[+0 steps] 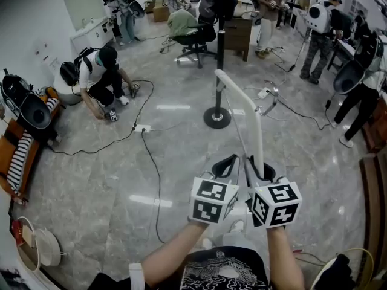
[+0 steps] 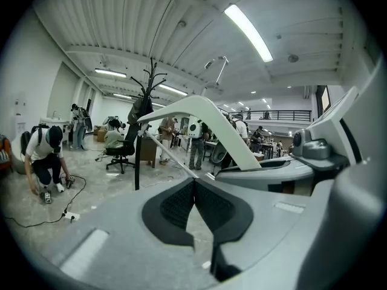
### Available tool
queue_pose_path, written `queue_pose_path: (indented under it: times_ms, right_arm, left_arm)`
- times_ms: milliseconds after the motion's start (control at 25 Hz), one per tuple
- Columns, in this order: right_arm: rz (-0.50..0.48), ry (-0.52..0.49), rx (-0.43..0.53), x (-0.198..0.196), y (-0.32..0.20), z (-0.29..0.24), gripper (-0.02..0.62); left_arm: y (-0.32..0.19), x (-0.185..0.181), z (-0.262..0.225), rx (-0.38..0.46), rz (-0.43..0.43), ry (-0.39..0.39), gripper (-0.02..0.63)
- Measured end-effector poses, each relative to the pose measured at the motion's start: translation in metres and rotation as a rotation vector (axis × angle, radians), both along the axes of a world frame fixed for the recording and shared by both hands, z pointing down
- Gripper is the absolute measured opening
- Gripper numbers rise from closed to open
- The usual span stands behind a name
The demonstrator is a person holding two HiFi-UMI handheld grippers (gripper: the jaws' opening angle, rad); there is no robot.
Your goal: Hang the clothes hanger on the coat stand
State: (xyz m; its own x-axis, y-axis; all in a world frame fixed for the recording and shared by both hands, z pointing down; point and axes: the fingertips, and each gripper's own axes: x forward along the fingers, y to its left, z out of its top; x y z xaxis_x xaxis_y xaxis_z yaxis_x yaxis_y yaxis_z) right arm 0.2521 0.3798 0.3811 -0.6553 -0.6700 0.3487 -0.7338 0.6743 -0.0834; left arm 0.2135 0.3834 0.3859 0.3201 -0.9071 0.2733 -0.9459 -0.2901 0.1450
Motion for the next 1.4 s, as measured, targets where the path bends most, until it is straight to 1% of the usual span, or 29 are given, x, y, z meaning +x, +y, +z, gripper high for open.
queue_pose_path:
  times_ms: [240, 600, 720, 1040, 1280, 1400]
  right_arm:
    - [-0.005, 0.003, 0.02, -0.001, -0.031, 0.001, 0.051]
    - [-0.043, -0.01, 0.037, 0.001, -0.119, -0.002, 0.051]
    - [-0.055, -0.017, 0.039, 0.006, -0.146, -0.002, 0.051]
    - [-0.103, -0.027, 0.01, 0.022, -0.219, 0.002, 0.051]
    - [-0.152, -0.016, 0.012, 0.025, -0.26, 0.004, 0.051]
    - [-0.165, -0.02, 0.009, 0.028, -0.274, 0.005, 0.051]
  left_arm:
    - [-0.03, -0.002, -0.001, 0.01, -0.003, -0.023, 0.006]
    - [-0.116, 0.0, -0.006, 0.021, -0.023, -0.036, 0.006]
    - [-0.143, 0.004, -0.006, 0.019, -0.038, -0.025, 0.006]
    - [-0.21, 0.015, -0.004, -0.009, -0.101, -0.052, 0.006]
    - [-0.25, 0.023, -0.007, -0.003, -0.126, -0.087, 0.006]
    - [-0.265, 0.028, -0.005, -0.008, -0.135, -0.085, 0.006]
